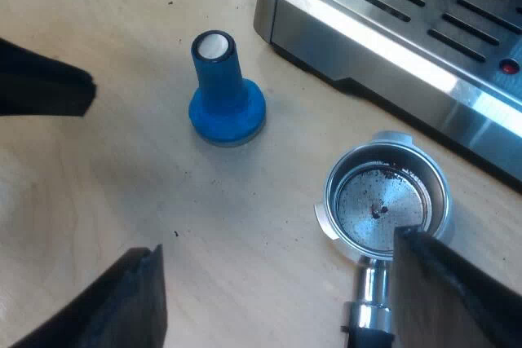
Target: Grind coffee beans and then tamp
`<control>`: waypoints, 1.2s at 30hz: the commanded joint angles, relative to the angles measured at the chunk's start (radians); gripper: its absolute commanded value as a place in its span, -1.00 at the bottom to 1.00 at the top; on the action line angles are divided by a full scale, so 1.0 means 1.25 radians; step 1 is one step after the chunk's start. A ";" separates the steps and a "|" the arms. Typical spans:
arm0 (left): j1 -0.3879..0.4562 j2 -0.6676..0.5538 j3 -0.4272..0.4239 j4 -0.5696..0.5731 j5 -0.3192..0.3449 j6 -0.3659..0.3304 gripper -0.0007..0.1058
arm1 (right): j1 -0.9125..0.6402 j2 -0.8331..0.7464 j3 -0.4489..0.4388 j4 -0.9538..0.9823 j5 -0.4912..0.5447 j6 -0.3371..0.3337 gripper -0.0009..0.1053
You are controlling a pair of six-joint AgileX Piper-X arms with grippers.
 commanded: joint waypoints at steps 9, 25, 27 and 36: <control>-0.002 0.093 0.000 -0.108 0.004 -0.005 0.51 | 0.000 -0.002 -0.003 -0.006 -0.001 -0.013 0.16; -0.002 0.118 0.012 -0.151 0.024 -0.016 0.51 | 0.000 -0.002 -0.003 -0.006 0.002 -0.013 0.16; -0.002 0.118 0.012 -0.162 0.024 -0.023 0.51 | 0.000 -0.002 -0.003 -0.006 0.002 -0.013 0.16; -0.002 0.169 0.012 -0.190 0.024 -0.023 0.51 | 0.000 -0.002 -0.003 -0.006 0.002 -0.013 0.16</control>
